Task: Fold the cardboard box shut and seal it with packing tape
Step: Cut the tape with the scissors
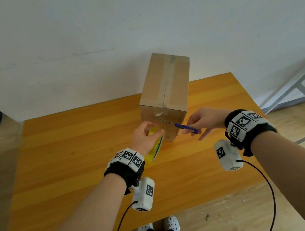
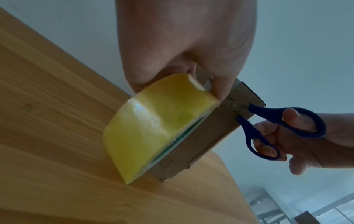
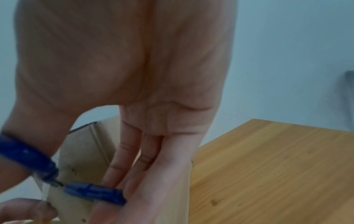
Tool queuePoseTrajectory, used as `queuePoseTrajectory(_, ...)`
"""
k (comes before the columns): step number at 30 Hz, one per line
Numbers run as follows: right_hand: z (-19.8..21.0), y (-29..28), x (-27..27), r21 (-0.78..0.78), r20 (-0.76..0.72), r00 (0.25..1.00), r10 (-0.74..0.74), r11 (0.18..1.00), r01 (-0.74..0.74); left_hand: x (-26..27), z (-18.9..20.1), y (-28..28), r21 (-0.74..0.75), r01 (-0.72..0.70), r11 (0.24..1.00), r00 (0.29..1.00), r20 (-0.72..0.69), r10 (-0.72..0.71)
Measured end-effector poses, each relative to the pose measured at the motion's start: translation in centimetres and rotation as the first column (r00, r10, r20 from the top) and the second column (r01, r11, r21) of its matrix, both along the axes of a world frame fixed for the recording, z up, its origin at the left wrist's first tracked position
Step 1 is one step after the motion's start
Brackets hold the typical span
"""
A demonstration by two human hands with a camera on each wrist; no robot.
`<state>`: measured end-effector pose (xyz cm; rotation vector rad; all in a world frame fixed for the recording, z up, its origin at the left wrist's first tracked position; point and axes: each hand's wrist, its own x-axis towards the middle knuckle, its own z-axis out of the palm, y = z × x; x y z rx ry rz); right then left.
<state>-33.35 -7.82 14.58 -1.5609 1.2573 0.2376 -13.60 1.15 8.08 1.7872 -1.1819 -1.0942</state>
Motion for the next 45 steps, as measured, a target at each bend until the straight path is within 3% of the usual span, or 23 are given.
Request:
queuePoseTrajectory(15,0.1,-0.4,0.2,-0.130,0.036,0.999,-0.004,0.991,0.009,-0.4,0.8,-1.2,0.022,-0.058,0.998,0.973,0.226,0.052)
queuePoseTrajectory(22,0.2,-0.9,-0.4,-0.160,0.030,0.999,-0.015,0.987,0.020,0.9,0.0,-1.0,0.164,0.033,0.986,0.898,0.428,-0.102)
queuePoseTrajectory(28,-0.2,-0.6,-0.6,-0.143,0.005,1.000,0.022,0.990,-0.021,1.9,-0.2,-0.6,0.159,0.014,0.987,0.923,0.377,-0.073)
queuePoseTrajectory(37,-1.7,-0.7,0.1,-0.131,-0.107,0.990,0.093,0.986,-0.107,2.9,1.3,-2.3,0.160,0.068,0.985,0.872,0.469,-0.136)
queuePoseTrajectory(41,-2.9,0.0,0.2,-0.067,-0.256,0.953,0.161,0.981,-0.184,3.0,1.1,-3.0,0.166,0.082,0.983,0.872,0.466,-0.152)
queuePoseTrajectory(45,-5.5,0.8,0.2,-0.128,-0.309,0.933,0.185,0.964,-0.234,3.2,0.6,-3.3,0.181,0.095,0.979,0.857,0.485,-0.173)
